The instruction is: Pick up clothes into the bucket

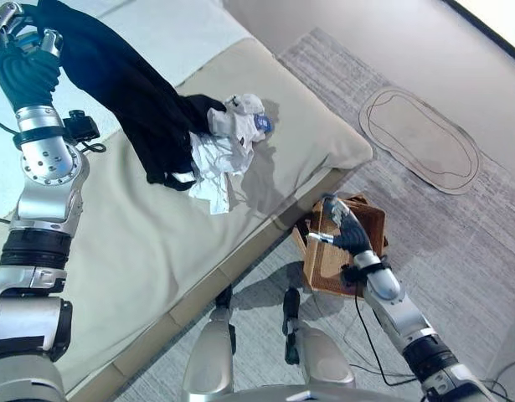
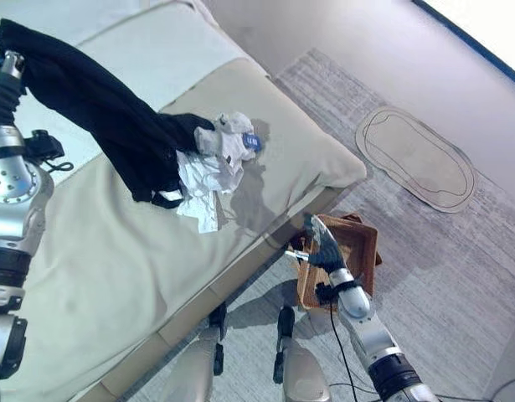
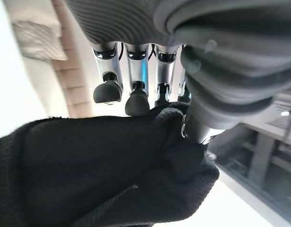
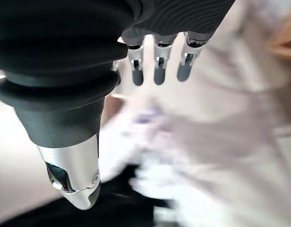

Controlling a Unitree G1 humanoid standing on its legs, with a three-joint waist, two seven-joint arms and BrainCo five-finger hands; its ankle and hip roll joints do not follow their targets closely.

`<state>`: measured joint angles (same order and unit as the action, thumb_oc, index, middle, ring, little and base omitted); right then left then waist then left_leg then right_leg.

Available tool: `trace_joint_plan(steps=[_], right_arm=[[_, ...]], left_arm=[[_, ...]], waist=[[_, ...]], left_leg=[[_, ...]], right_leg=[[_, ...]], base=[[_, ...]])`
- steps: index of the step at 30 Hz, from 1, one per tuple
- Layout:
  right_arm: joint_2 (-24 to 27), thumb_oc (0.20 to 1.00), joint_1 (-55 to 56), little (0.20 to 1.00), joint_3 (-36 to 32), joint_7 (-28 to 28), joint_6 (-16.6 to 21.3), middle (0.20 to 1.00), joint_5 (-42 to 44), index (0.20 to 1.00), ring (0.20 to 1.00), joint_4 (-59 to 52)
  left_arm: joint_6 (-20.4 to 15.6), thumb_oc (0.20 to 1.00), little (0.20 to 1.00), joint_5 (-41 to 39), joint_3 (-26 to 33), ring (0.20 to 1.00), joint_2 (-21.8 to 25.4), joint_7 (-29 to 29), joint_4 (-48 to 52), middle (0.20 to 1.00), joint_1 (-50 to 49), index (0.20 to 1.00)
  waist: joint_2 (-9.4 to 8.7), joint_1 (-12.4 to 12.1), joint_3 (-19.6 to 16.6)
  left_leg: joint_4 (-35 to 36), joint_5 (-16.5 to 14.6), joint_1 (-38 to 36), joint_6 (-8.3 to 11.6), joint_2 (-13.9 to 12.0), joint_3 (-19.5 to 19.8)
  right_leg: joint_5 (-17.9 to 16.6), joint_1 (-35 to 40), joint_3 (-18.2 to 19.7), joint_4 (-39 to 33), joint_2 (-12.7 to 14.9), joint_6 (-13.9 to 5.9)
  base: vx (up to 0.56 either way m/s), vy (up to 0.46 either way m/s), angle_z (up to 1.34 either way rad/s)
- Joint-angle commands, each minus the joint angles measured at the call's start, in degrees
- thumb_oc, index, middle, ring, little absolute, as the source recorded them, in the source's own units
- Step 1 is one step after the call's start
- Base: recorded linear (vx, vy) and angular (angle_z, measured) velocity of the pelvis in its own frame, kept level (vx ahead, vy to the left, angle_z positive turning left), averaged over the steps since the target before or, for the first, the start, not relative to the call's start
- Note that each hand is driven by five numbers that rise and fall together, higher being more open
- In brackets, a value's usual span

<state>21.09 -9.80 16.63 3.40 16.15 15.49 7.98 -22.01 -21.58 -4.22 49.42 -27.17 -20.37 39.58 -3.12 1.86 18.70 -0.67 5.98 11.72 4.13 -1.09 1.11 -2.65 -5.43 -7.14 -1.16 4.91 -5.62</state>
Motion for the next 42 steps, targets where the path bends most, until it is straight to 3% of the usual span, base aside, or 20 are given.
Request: trace_joint_plan(steps=[1,9,17,25,30,35,42], right_arm=[[-0.1,1.0,-2.48,1.0,0.99,0.09,3.95,1.0,3.11,1.0,1.0,-4.84],[1.1,1.0,-8.41,1.0,1.25,-0.35,2.48,1.0,2.94,1.0,1.0,-14.44],[-0.59,1.0,-13.22,1.0,5.11,-2.58,-0.31,1.0,5.05,1.0,1.0,-16.73],[-0.99,1.0,-21.12,1.0,15.19,-7.45,-6.17,1.0,17.62,1.0,1.0,-11.89],[0.47,1.0,-23.46,1.0,18.42,-8.8,-7.88,1.0,18.84,1.0,1.0,-11.14],[2.98,1.0,-24.84,1.0,21.78,-9.94,-9.02,1.0,17.78,1.0,1.0,-9.76],[5.95,1.0,-28.03,1.0,27.82,-13.28,-11.36,1.0,21.14,1.0,1.0,-11.38]], left_arm=[[-4.39,0.2,0.2,-0.34,2.24,0.2,-0.87,-0.07,1.35,0.2,1.54,0.2],[-3.86,0.2,0.2,-0.96,2.45,0.2,-0.91,1.29,3.38,0.2,0.62,0.2],[-4.1,0.2,0.2,-7.63,0.1,0.2,-4.43,8.63,11.81,0.2,-3.23,0.2],[-2.44,0.2,0.2,-22.71,-10.28,0.2,-6.18,19.59,22.67,0.2,-1.33,0.2],[-0.68,0.2,0.2,-28.38,-14.51,0.2,-4.79,24.14,27.82,0.2,-1.88,0.2],[2.24,0.2,0.2,-36.01,-23.04,0.2,-1.89,29.63,34.81,0.2,0.13,0.2],[5.2,0.2,0.2,-43.06,-33.21,0.2,-2.24,31.99,38.37,0.2,5.46,0.2]], waist=[[-0.71,-0.58,-8.22],[0.42,-0.82,-12.43],[0.83,-1.19,-14.99],[0.82,-1.76,-16.21],[0.81,-1.9,-16.43],[1.04,-1.79,-16.4],[1.16,-1.43,-16.0]], left_leg=[[-4.13,-6.65,-2.45,-2.33,2.55,-0.53],[0.91,-5.44,-7.94,-2.22,2.09,-0.99],[2.16,-5.81,-11.51,-2.24,1.89,-1.21],[2.39,-5.9,-13.37,-2.09,1.83,-0.59],[2.47,-5.96,-13.93,-2.08,1.77,-0.33],[2.74,-5.56,-14.06,-1.98,1.75,0.36],[2.83,-5.29,-14.16,-2.05,1.79,1.17]], right_leg=[[-0.31,-1.1,0.38,-0.7,-0.88,-0.1],[0.62,3.09,-0.49,-2.38,-1.39,-0.01],[1.57,6.65,-0.85,-3.04,-1.38,0.15],[2.16,8.85,-0.86,-3.01,-1.28,0.55],[2.27,9.46,-1.02,-3.07,-1.22,0.57],[2.39,9.74,-1.27,-2.83,-1.15,0.58],[2.36,9.88,-1.59,-2.53,-0.9,0.45]], base=[[0.05,-0.001,0.0],[0.07,-0.003,0.07],[0.06,0.006,0.0],[0.01,0.001,0.0],[0.0,0.0,0.0],[0.0,0.001,0.04],[0.0,0.001,0.06]])
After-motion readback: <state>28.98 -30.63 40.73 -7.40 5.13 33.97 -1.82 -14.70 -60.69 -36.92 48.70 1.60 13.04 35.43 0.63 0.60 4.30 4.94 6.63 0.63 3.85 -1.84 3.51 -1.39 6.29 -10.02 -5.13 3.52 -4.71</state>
